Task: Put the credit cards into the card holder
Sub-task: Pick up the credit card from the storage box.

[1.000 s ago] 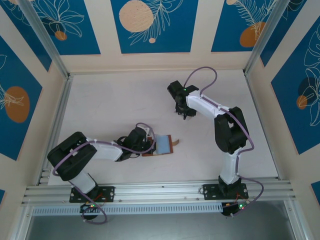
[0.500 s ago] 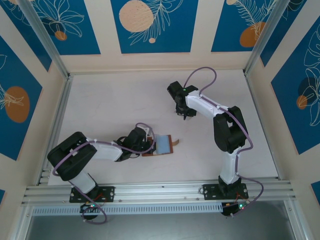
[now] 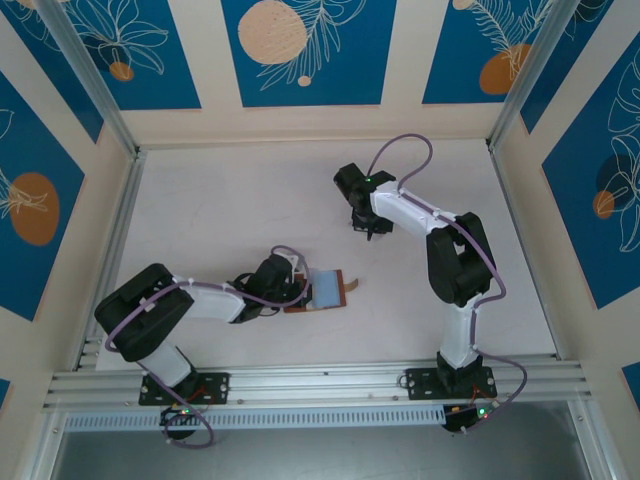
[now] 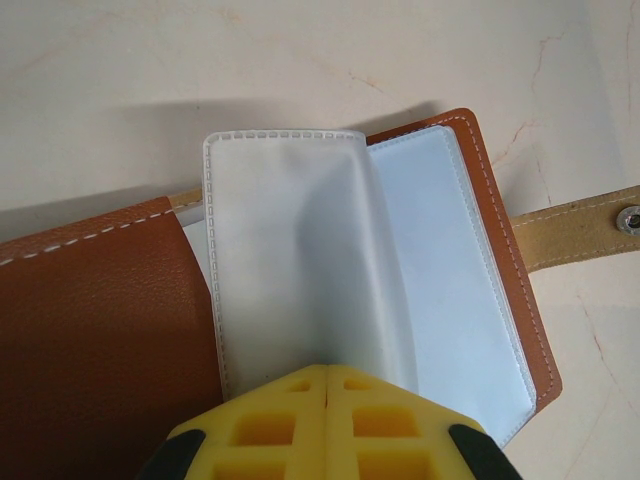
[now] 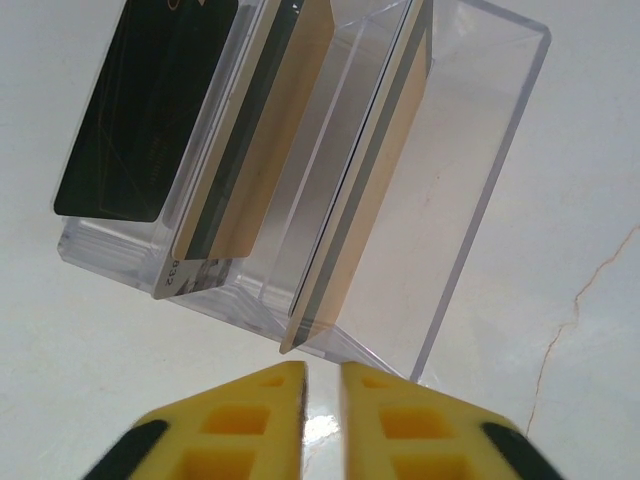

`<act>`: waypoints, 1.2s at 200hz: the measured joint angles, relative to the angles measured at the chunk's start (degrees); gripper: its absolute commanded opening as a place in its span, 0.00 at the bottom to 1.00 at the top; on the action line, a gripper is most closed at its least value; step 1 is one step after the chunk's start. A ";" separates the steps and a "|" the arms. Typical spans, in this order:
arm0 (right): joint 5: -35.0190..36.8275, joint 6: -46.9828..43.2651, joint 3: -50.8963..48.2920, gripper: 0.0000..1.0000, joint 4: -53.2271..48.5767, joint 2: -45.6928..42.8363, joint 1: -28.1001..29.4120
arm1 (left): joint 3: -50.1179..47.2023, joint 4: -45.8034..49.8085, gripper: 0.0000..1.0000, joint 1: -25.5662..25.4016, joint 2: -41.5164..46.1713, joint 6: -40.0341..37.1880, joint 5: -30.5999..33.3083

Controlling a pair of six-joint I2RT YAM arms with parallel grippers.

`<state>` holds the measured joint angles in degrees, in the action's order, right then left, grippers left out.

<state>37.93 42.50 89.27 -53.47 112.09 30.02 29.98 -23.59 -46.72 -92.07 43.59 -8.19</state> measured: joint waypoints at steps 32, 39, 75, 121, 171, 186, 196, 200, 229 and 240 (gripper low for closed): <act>0.00 -0.09 0.15 0.31 0.00 0.02 0.37 | -0.11 -0.24 0.03 0.11 -0.04 0.00 -0.24; -0.02 -0.13 0.55 0.31 -0.20 0.13 0.39 | -0.11 -0.26 0.03 0.11 -0.04 0.02 -0.28; 0.02 -0.31 3.26 0.30 -0.35 1.25 0.28 | -0.35 -0.72 0.03 0.11 -0.04 0.00 -0.33; 0.02 -0.28 3.41 0.27 -0.44 1.95 -0.11 | -0.37 -0.85 0.03 0.22 -0.04 0.00 -0.42; 0.02 -0.31 3.41 0.22 -0.42 2.36 -0.28 | -0.37 -0.85 0.03 0.22 -0.04 0.00 -0.42; 0.02 -0.31 3.41 0.21 -0.44 2.40 -0.31 | -0.37 -0.85 0.03 0.22 -0.04 0.02 -0.42; 0.02 -0.31 3.41 0.20 -0.42 2.43 -0.31 | -0.37 -0.85 0.03 0.22 -0.04 0.02 -0.44; 0.02 -0.31 3.41 0.20 -0.44 2.45 -0.31 | -0.37 -0.85 0.03 0.22 -0.04 0.00 -0.44; 0.02 -0.31 3.41 0.18 -0.44 2.47 -0.39 | -0.37 -0.85 0.03 0.28 -0.04 0.00 -0.57; 0.02 -0.31 3.41 0.18 -0.44 2.47 -0.42 | -0.37 -0.85 0.03 0.37 -0.04 0.02 -0.68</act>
<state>37.95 42.19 92.68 -53.91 114.56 29.61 29.61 -24.45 -46.35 -92.12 43.62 -8.86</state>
